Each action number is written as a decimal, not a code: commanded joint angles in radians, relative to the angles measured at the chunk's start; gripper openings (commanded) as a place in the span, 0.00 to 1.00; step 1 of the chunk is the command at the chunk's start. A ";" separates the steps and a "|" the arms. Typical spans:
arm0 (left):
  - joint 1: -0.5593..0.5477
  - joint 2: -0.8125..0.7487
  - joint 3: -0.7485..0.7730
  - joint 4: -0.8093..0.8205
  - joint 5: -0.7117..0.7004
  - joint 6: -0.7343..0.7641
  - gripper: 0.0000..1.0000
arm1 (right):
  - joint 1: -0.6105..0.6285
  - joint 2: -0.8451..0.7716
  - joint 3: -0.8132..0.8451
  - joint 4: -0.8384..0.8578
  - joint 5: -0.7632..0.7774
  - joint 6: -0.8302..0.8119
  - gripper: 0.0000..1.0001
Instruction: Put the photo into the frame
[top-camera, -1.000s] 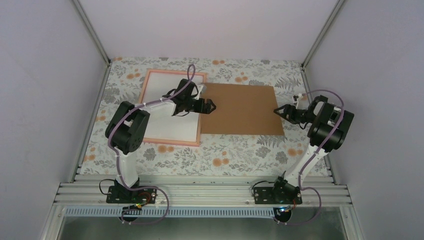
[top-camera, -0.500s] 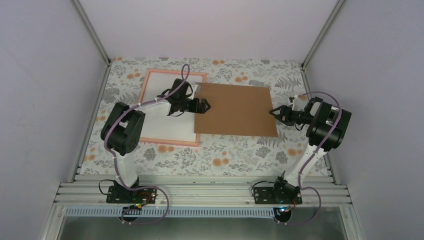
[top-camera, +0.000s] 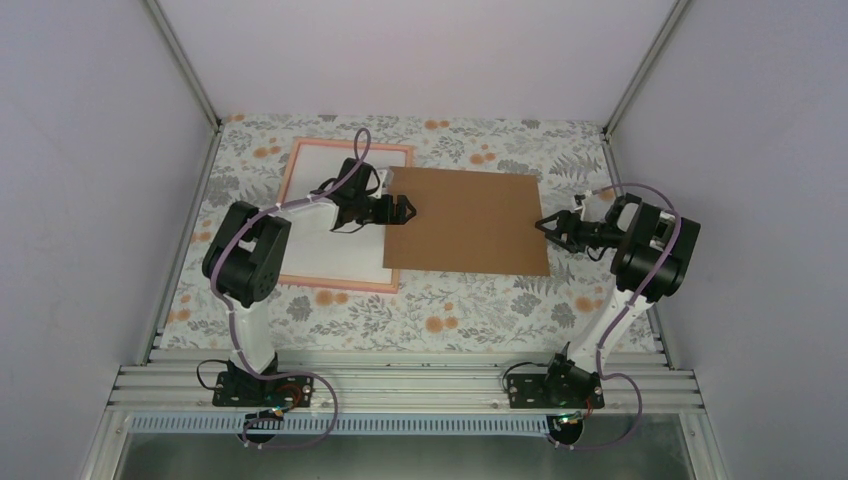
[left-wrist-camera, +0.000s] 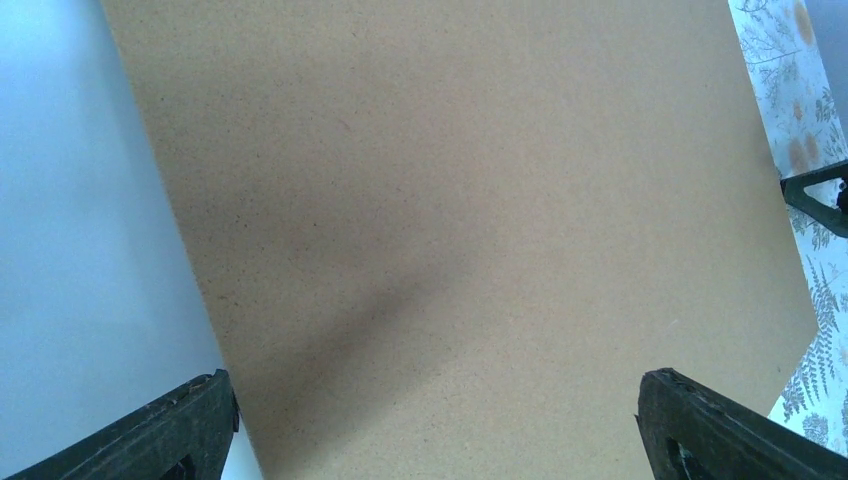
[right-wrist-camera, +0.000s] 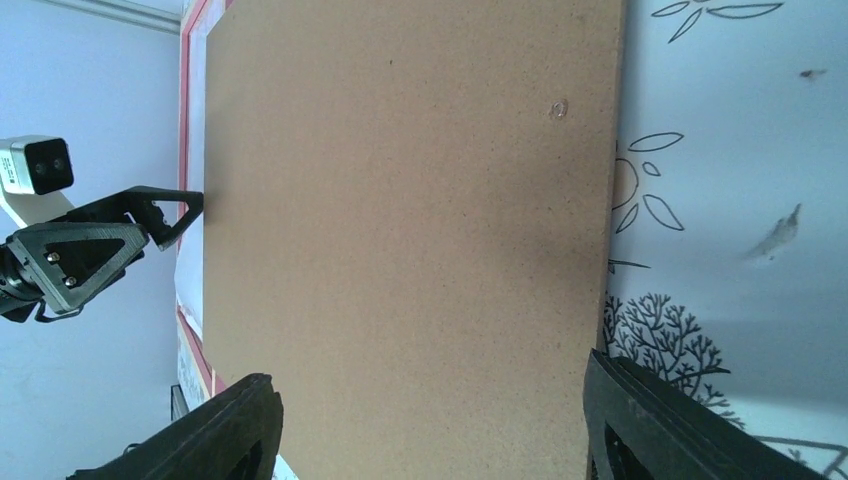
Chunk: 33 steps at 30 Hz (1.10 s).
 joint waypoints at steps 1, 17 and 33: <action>0.007 0.007 -0.015 0.024 0.001 -0.048 1.00 | 0.022 0.046 -0.039 -0.057 0.153 0.030 0.76; 0.017 0.074 0.022 0.029 0.091 -0.120 0.96 | 0.022 0.044 -0.042 -0.050 0.160 0.034 0.76; -0.019 -0.080 0.071 0.110 0.230 -0.082 0.52 | 0.022 0.040 -0.072 -0.025 0.148 0.034 0.75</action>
